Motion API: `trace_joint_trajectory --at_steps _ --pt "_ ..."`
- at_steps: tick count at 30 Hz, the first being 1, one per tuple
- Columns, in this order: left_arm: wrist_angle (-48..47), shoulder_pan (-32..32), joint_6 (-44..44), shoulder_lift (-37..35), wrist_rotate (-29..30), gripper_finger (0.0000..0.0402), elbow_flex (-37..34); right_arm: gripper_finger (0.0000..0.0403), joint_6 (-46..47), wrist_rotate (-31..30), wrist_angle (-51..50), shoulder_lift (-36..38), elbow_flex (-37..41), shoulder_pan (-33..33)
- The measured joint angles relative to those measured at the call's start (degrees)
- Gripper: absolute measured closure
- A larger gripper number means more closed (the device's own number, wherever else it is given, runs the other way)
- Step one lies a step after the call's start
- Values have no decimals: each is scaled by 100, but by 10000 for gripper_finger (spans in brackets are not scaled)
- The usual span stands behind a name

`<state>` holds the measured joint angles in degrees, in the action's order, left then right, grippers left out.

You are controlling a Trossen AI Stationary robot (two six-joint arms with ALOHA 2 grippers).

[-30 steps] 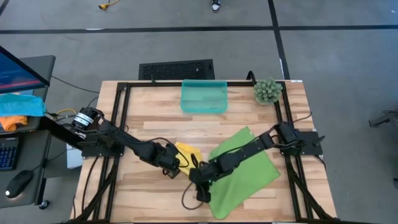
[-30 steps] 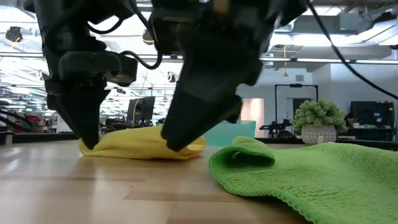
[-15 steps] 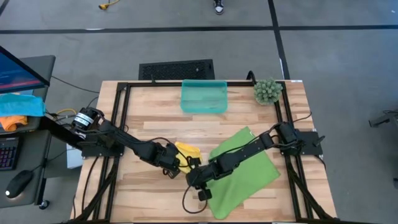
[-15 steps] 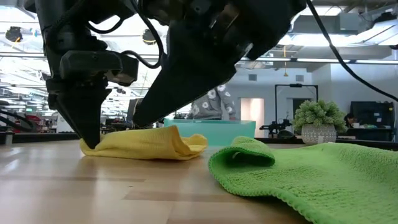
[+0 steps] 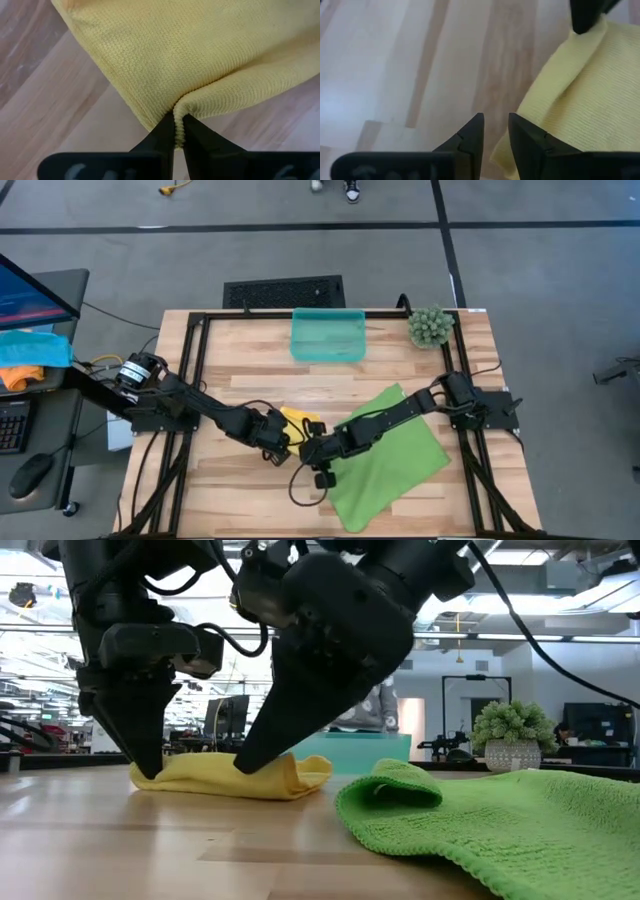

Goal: Roll microfiber towels into tight, uniform cylinder then place into a basket
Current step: Roll the yellow microfiber towel

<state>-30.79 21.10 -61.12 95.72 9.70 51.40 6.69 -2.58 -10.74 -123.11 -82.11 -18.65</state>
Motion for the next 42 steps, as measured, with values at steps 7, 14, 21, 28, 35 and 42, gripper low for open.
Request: trace_joint_trajectory --at_steps 7,14,21,28,35,42 --pt "-62 0 3 0 0 386 0 291 238 -466 -94 0 0 45" --pt "-102 0 28 0 -31 386 0 291 677 -940 -255 0 2 163" --pt "-138 11 94 0 -39 386 11 292 1039 -1042 -289 -138 6 308" --pt "-176 9 397 0 4 386 11 292 1391 -885 -336 -245 -27 488" --pt "-183 11 911 0 -1 356 11 292 1393 -810 -330 -227 -13 456" --pt "-364 24 1208 0 -171 273 11 292 1391 -801 -352 -229 -11 451"
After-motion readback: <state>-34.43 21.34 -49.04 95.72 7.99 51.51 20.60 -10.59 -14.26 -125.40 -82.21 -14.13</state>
